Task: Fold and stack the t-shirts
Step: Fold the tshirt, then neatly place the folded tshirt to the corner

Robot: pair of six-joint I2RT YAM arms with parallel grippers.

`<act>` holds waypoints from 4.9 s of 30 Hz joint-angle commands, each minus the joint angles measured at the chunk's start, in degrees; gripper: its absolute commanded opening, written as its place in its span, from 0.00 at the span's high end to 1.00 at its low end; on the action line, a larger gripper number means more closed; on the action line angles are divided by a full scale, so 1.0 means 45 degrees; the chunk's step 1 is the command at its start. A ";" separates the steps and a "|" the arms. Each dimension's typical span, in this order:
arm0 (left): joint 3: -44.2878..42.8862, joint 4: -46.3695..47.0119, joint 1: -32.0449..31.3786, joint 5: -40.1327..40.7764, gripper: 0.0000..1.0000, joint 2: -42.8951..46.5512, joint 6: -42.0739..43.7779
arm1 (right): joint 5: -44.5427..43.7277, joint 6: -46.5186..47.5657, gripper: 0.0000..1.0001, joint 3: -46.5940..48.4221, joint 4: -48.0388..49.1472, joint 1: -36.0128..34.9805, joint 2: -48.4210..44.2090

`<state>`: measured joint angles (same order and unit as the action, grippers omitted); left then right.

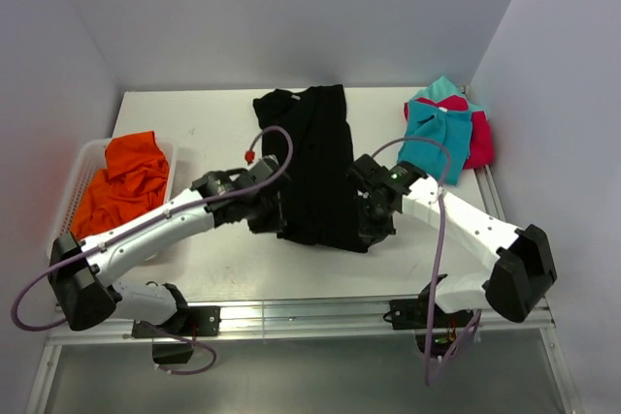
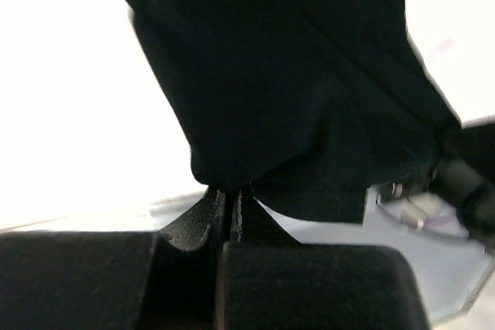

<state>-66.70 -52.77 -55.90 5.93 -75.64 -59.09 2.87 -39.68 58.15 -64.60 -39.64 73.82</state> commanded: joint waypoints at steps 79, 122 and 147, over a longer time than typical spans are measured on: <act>0.1325 0.6278 0.5918 -0.2705 0.43 -0.5946 0.2721 | 0.0925 0.0752 1.00 0.0066 0.8321 0.4199 0.5821; -0.4350 0.0611 0.7829 -0.1395 1.00 -0.2601 0.5219 | -0.1186 0.2333 1.00 0.5719 0.1914 0.4296 0.3232; -0.4418 0.2568 1.1152 -0.2745 0.01 -0.5615 0.5221 | 0.2443 0.1534 0.00 0.2804 0.7967 0.5195 0.4454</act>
<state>-89.73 -43.81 -5.41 -5.87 -102.91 -34.76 6.37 -31.68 76.14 -42.54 -15.99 96.16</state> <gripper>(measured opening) 0.994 0.999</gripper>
